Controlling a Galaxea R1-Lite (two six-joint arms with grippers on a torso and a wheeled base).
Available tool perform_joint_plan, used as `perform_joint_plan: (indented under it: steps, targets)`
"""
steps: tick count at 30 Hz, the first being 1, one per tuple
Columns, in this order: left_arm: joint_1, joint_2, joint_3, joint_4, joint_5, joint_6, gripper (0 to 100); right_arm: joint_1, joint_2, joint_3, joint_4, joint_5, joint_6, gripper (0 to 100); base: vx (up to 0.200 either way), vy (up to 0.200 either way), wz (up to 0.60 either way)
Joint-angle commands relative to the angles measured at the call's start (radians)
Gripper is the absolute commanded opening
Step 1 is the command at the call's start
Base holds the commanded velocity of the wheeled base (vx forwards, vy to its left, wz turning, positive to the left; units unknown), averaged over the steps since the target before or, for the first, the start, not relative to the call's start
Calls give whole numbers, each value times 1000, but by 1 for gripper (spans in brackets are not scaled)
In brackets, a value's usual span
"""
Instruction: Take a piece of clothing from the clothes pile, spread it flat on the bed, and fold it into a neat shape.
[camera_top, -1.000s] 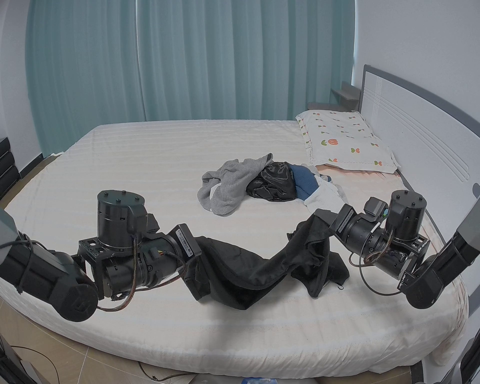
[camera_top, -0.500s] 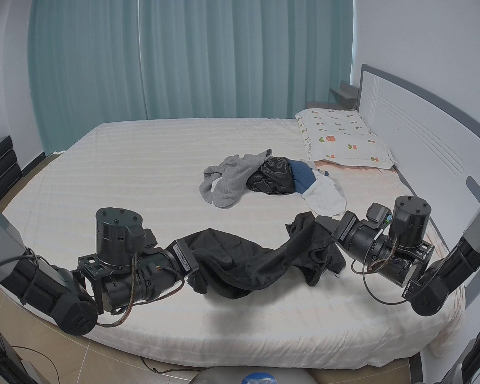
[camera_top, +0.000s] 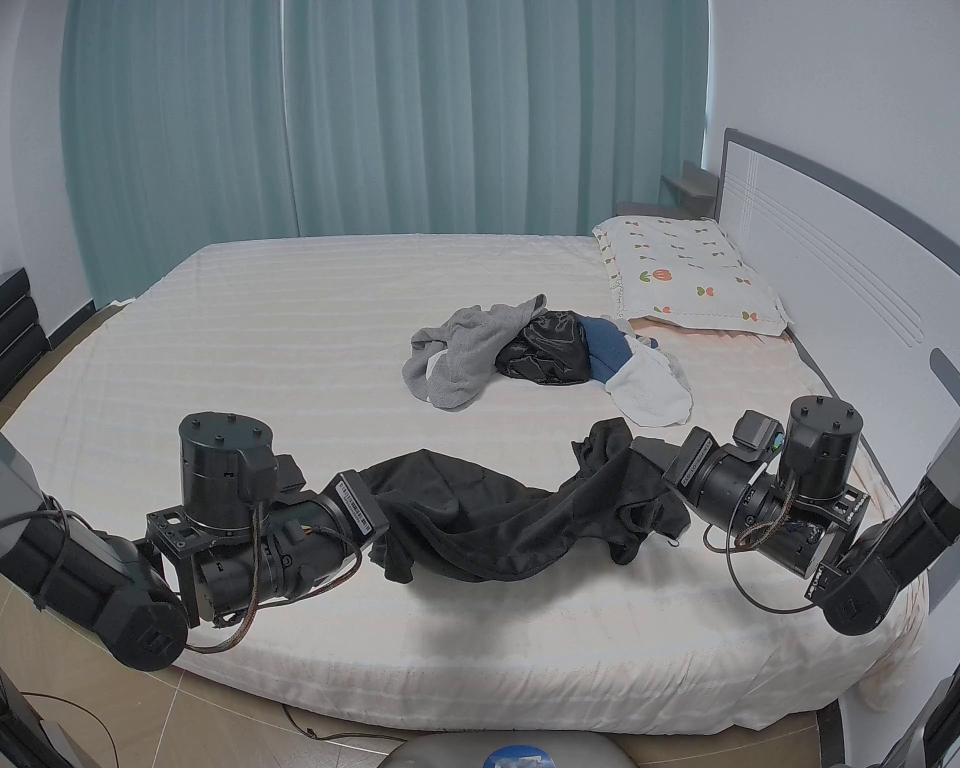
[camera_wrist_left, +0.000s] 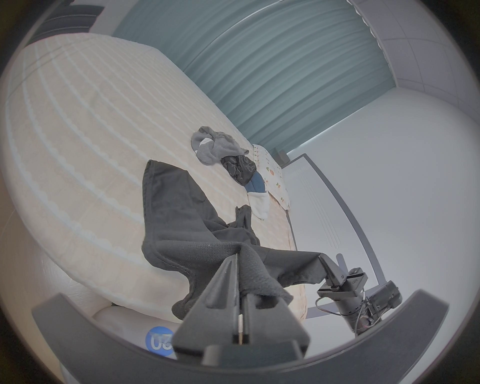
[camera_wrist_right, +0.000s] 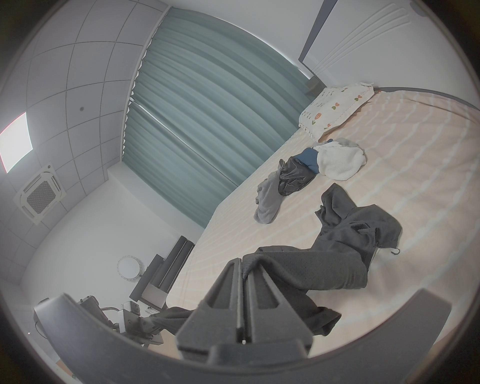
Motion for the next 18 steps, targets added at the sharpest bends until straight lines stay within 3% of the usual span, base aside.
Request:
perform_joint_plan:
  steps: [1,18]
  targets:
    - [4,-9,-3,0,0,-2,0,-1,-3,-1,-2,-5,0,0,0,200,0]
    - [27,-8,-3,0,-31,-3,0,13,0,-3,-4,-42,-5,0,0,200,0]
